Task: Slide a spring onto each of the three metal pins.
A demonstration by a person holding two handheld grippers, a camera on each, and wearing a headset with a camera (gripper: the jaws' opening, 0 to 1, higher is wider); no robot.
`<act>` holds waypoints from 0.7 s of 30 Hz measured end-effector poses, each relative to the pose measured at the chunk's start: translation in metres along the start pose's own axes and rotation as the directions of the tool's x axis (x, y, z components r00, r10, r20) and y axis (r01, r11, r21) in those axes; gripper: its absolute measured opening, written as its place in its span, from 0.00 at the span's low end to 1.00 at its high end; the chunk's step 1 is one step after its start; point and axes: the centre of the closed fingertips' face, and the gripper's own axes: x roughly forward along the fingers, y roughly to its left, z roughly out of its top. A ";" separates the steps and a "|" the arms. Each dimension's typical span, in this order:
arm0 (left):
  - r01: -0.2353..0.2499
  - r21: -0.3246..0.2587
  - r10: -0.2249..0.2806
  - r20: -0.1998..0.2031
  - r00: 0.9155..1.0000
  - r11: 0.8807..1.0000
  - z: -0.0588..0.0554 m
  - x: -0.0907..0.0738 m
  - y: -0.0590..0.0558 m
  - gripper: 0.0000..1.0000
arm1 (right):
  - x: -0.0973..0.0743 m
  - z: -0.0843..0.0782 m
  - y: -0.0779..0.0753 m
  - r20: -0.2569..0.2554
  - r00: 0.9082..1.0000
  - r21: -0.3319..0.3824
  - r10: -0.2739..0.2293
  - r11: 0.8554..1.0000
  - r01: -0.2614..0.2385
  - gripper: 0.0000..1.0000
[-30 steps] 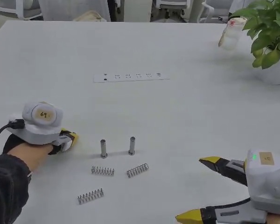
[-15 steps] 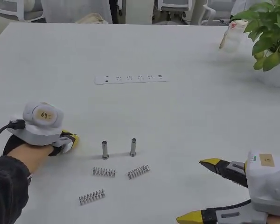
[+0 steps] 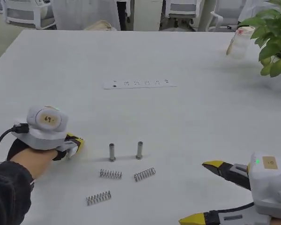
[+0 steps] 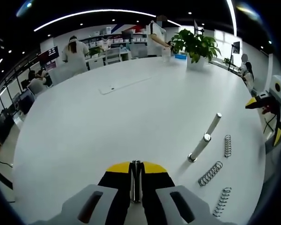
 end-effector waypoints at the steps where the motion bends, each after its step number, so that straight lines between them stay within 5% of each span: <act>1: 0.001 -0.003 -0.001 0.003 1.000 1.000 0.001 -0.002 0.000 0.00 | 0.000 0.000 0.000 0.000 1.000 -0.001 0.001 1.000 -0.001 0.89; 21: -0.001 -0.032 0.002 0.051 0.999 0.999 0.001 -0.031 -0.003 0.00 | 0.002 0.011 0.008 0.009 1.000 -0.046 0.024 0.999 -0.023 0.89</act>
